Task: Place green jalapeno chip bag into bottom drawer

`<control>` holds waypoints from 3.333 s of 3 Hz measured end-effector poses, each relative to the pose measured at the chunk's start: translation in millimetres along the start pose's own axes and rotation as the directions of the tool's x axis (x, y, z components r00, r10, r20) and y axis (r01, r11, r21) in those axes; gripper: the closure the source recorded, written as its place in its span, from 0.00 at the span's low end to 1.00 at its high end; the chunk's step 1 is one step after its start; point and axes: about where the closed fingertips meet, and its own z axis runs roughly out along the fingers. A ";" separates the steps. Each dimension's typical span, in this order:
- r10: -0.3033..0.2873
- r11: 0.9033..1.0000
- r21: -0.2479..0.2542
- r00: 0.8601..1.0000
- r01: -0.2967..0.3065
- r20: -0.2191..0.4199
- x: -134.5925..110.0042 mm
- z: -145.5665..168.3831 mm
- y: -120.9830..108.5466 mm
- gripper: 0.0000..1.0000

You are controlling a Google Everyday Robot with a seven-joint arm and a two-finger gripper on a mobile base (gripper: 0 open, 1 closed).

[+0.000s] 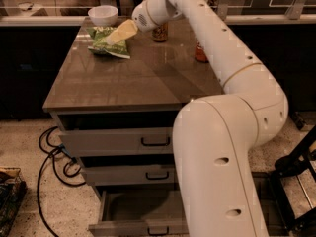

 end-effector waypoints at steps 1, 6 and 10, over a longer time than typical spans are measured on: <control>-0.002 1.000 0.001 0.998 0.003 -0.068 5.1 51.3 17.6 0.00; -0.029 0.991 0.122 0.987 0.048 -0.158 20.3 112.7 7.6 0.72; -0.029 0.991 0.122 0.987 0.048 -0.158 16.2 110.1 7.9 1.00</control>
Offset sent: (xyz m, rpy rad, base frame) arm 0.0109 0.0941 -0.0597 -0.1506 0.0063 -0.0458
